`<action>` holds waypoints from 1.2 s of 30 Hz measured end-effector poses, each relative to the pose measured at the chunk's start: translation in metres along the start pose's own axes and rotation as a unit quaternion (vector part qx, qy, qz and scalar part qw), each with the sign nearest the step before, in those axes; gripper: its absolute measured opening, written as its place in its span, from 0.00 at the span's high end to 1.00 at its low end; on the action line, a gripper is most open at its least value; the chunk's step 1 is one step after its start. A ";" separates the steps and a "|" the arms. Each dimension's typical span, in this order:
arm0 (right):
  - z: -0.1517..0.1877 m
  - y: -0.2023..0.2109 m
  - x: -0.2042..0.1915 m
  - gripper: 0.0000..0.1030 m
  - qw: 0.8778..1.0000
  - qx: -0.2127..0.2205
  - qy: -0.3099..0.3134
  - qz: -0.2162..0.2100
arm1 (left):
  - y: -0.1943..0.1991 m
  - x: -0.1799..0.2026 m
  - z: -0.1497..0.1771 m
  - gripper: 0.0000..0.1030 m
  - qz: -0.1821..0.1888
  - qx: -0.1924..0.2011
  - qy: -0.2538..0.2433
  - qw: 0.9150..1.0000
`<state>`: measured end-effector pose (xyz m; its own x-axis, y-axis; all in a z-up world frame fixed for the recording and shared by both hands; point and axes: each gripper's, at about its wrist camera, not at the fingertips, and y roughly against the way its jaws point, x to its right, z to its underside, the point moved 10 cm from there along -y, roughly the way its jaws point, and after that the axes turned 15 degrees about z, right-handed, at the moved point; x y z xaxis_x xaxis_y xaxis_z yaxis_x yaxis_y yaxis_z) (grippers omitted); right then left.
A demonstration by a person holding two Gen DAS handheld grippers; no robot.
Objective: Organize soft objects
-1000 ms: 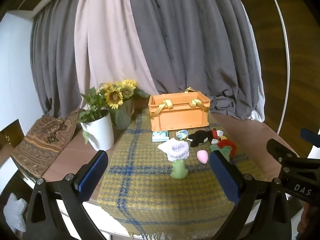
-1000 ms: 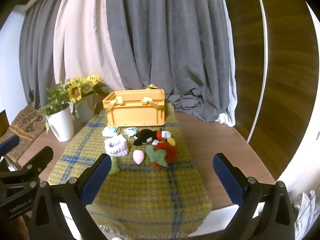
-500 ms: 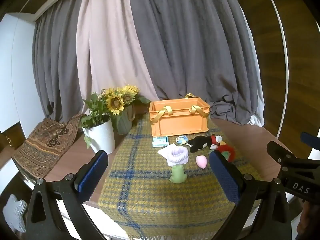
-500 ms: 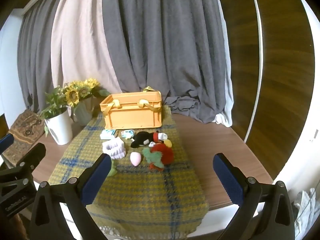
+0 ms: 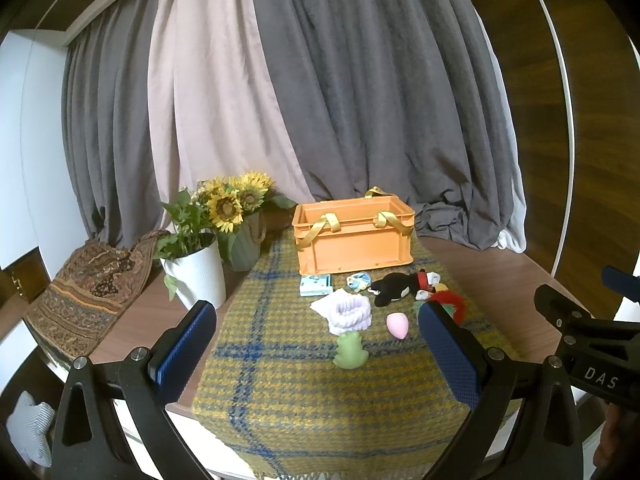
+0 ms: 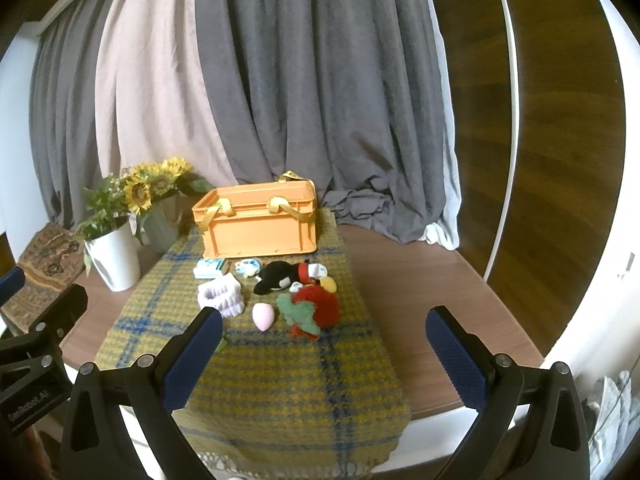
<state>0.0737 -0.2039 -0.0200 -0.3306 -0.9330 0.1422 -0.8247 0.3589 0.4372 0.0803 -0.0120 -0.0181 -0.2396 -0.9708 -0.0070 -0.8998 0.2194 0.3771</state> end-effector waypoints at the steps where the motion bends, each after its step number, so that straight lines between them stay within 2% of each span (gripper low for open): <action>1: -0.001 0.000 0.000 0.00 1.000 -0.001 0.000 0.001 | 0.000 0.000 -0.001 0.00 0.001 0.000 0.001 1.000; 36: 0.001 -0.003 0.004 0.00 1.000 -0.003 0.002 -0.001 | -0.004 0.003 0.001 0.00 0.000 0.000 -0.001 1.000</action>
<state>0.0746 -0.2083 -0.0221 -0.3273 -0.9336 0.1454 -0.8225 0.3573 0.4426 0.0829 -0.0155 -0.0208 -0.2402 -0.9707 -0.0082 -0.8998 0.2194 0.3771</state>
